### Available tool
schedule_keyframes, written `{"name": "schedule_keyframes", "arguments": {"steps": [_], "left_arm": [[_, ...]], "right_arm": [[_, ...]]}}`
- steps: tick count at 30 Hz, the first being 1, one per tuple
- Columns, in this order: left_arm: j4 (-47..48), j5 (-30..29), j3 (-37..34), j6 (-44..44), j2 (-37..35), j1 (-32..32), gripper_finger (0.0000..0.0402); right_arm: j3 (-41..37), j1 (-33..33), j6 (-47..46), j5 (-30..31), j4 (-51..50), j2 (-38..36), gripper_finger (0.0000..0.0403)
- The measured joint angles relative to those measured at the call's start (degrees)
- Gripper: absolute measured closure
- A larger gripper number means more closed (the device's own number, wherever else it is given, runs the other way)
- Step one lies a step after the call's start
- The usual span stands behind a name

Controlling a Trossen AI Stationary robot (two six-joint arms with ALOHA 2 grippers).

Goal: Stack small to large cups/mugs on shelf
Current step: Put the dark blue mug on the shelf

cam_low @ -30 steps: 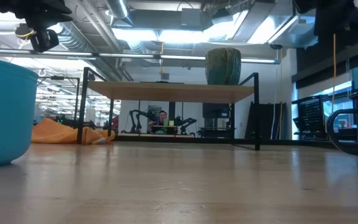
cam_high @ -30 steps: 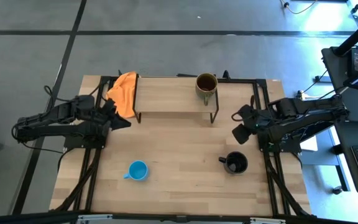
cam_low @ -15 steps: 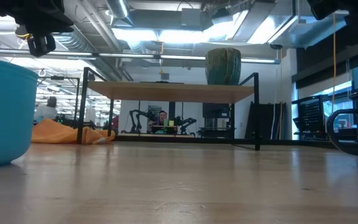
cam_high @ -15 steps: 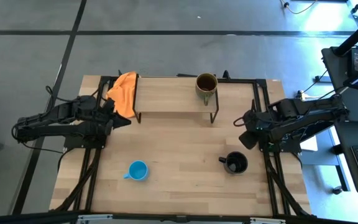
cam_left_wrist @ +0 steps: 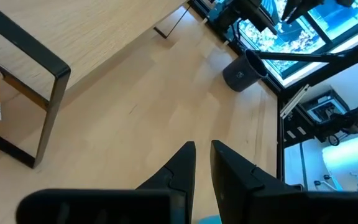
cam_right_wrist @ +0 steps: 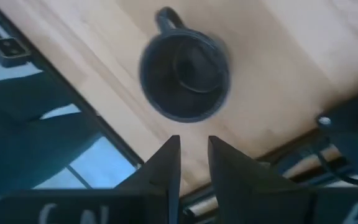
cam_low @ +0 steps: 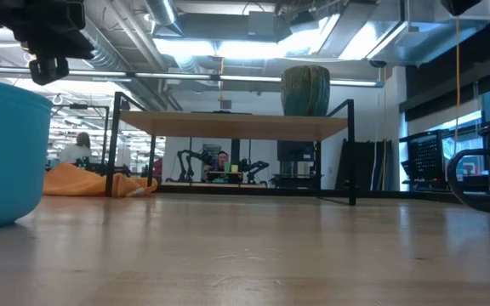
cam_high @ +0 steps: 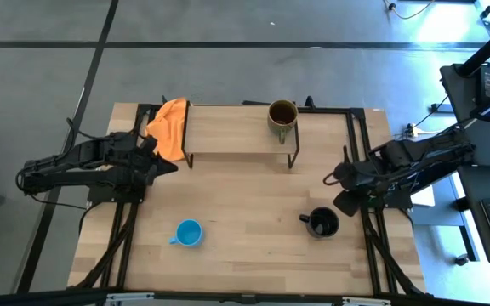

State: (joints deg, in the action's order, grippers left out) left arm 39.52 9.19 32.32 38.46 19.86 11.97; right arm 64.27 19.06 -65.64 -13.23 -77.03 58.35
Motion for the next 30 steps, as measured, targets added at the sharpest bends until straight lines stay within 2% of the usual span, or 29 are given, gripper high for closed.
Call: {"name": "schedule_keyframes", "arguments": {"steps": [6,15,20,24,30], "left_arm": [[0.03,-0.18,0.0,-1.21,0.01,0.0,0.0358],[-0.03,-0.85,0.0,-3.04,0.01,0.01,0.0358],[-0.08,-0.85,0.0,-3.06,0.0,0.0,0.0358],[-0.1,-0.83,0.0,-3.09,0.01,0.0,0.0358],[-0.08,-0.81,0.0,-3.1,0.0,0.0,0.0358]], "right_arm": [[0.02,3.66,-2.89,2.17,5.2,1.15,0.032],[0.02,7.28,-3.07,1.64,7.19,8.15,0.032],[0.02,7.84,-5.65,6.34,5.15,11.34,0.032],[-0.3,7.82,-7.94,10.07,-0.34,12.54,0.032],[-10.16,7.82,-11.1,6.31,6.78,7.61,0.032]]}}
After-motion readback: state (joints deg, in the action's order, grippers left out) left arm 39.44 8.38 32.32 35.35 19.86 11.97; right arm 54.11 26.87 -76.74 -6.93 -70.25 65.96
